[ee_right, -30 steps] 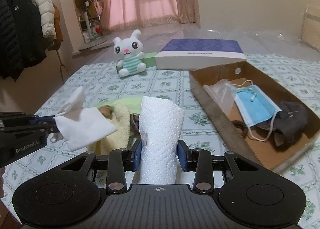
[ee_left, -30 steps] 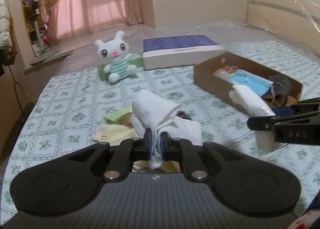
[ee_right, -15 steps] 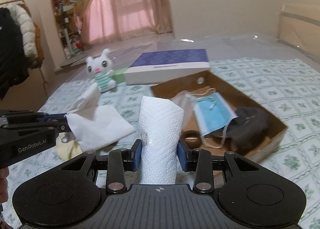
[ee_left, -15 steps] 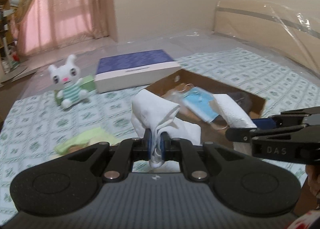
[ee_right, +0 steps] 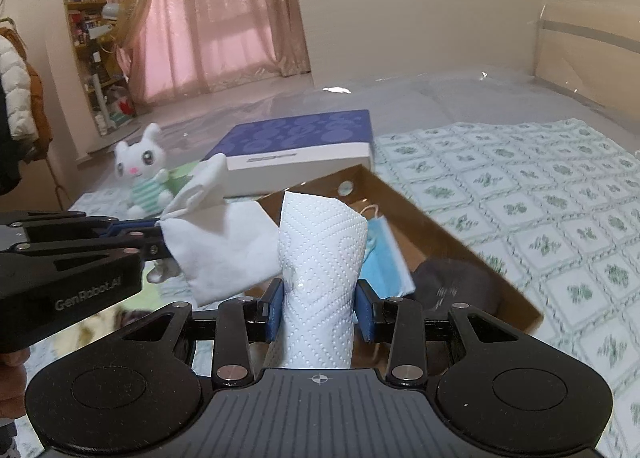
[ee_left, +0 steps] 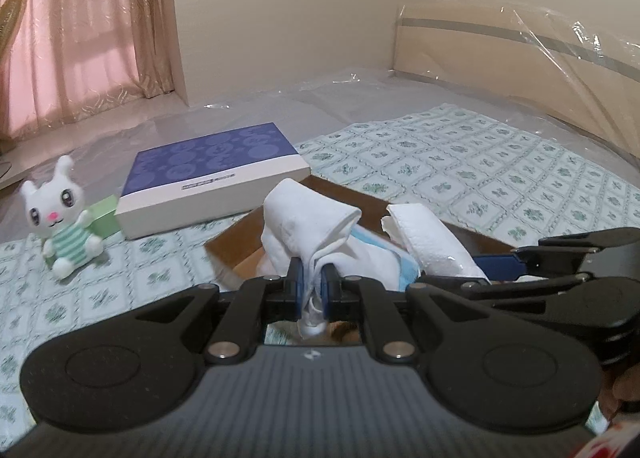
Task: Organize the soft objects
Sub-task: 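Carry the paper towel roll and white cloth over the cardboard box, then lower both items into the box and open both grippers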
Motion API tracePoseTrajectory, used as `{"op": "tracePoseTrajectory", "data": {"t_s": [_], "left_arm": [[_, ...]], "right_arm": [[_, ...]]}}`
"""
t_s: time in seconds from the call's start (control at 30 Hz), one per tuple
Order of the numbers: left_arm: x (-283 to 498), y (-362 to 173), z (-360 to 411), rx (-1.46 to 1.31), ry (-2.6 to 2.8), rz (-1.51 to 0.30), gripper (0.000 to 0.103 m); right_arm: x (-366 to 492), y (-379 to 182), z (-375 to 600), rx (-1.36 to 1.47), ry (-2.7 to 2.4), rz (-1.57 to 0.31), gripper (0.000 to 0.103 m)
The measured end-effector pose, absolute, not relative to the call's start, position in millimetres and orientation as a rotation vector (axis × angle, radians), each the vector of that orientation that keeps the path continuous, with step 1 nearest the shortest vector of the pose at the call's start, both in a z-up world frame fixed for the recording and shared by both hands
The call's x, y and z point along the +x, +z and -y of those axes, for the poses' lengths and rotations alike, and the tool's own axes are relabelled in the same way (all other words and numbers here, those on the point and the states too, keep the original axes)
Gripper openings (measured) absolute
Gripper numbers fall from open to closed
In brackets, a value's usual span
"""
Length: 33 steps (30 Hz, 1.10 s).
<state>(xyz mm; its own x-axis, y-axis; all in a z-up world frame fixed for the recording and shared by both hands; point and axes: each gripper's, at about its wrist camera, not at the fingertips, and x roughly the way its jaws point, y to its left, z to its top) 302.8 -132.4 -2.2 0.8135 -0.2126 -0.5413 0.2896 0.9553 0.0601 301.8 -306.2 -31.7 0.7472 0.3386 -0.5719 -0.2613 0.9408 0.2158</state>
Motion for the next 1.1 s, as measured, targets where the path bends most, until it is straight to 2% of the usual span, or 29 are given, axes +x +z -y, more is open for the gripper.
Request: {"op": "tracePoseTrajectory", "data": {"t_s": [0.6,0.7,0.77,0.9,1.1], "left_arm": [[425,-67,145,0.126,-0.246,-0.671,0.010],[433,-74,143,0.127,-0.257,-0.690,0.019],[435,-77,141,0.127,-0.260,-0.693,0.036],[433,-77,137,0.135,-0.263,-0.686,0.040],[431,-76,131,0.134,-0.259,-0.703,0.041]], "right_arm": [[403,-82,314,0.177,0.290,-0.705,0.038],[409,-85,312,0.180,0.281,-0.710,0.038],[411,-88,311,0.180,0.280,-0.711,0.038],[412,-92,308,0.168,0.280,-0.718,0.038],[413,-94,306,0.170,0.272,-0.717,0.038]]}}
